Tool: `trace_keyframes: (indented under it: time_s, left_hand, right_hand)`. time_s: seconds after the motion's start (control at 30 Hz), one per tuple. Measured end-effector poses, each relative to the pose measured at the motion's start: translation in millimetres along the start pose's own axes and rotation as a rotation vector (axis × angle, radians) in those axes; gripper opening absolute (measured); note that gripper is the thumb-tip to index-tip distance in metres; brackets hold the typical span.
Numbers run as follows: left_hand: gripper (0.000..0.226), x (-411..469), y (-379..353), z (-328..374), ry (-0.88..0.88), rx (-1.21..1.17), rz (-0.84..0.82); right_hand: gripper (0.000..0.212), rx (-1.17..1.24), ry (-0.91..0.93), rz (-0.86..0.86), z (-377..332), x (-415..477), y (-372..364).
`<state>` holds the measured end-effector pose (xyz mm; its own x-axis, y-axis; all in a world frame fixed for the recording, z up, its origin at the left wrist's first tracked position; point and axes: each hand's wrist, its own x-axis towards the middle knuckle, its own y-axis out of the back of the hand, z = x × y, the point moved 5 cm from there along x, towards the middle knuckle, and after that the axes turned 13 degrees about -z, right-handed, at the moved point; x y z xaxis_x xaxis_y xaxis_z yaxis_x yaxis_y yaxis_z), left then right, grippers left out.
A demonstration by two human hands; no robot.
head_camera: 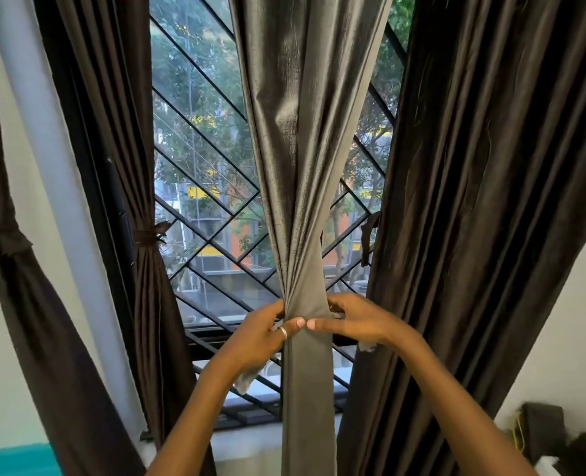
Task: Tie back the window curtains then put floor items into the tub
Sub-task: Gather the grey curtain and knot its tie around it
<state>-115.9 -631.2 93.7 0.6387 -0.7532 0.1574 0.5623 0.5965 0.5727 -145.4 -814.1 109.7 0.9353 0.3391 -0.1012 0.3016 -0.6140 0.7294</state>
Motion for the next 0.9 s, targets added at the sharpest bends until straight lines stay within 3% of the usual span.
trace_keyframes:
  time_s: [0.2,0.37,0.57,0.73,0.9]
  left_hand:
    - [0.028,2,-7,4,0.025,-0.049,0.087]
    - [0.044,5,0,-8,0.249,0.284,0.233]
    - [0.037,7,4,-9,0.340,0.183,0.367]
    - [0.025,5,3,-9,0.325,-0.014,0.420]
    - [0.021,1,0,-11,0.331,-0.157,0.433]
  right_hand:
    - [0.033,0.302,-0.091,-0.057,7,-18,11]
    - [0.013,0.526,-0.085,-0.031,12,-20,3]
    - [0.025,0.818,-0.107,0.047,0,-21,-17]
    - [0.016,1.102,-0.012,0.179,-2,-14,-42]
    - [0.028,1.262,0.097,0.248,-3,-14,-70]
